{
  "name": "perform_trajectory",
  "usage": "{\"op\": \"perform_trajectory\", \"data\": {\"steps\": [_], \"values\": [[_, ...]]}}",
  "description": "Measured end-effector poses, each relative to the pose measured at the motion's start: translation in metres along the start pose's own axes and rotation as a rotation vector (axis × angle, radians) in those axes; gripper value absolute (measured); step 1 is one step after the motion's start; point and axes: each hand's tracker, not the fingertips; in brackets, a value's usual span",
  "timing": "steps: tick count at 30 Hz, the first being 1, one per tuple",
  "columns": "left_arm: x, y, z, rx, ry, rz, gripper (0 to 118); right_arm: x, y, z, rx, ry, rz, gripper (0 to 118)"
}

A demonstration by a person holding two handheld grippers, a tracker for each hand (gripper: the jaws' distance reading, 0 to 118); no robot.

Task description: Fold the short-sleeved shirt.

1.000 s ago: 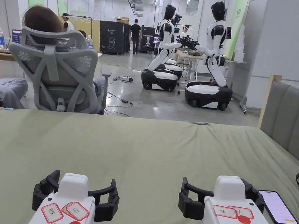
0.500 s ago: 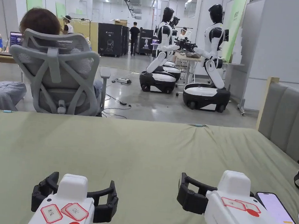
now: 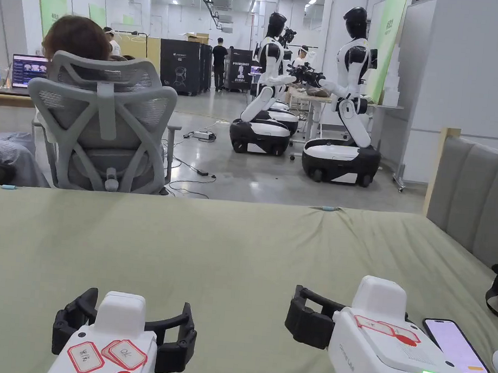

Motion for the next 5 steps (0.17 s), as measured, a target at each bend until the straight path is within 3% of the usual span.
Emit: {"op": "perform_trajectory", "data": {"steps": [5], "values": [[0.0002,-0.0007,0.0008,-0.002,-0.001,-0.007,118,-0.0011,-0.0029,0.0012,0.003,-0.012,-0.030,118]]}}
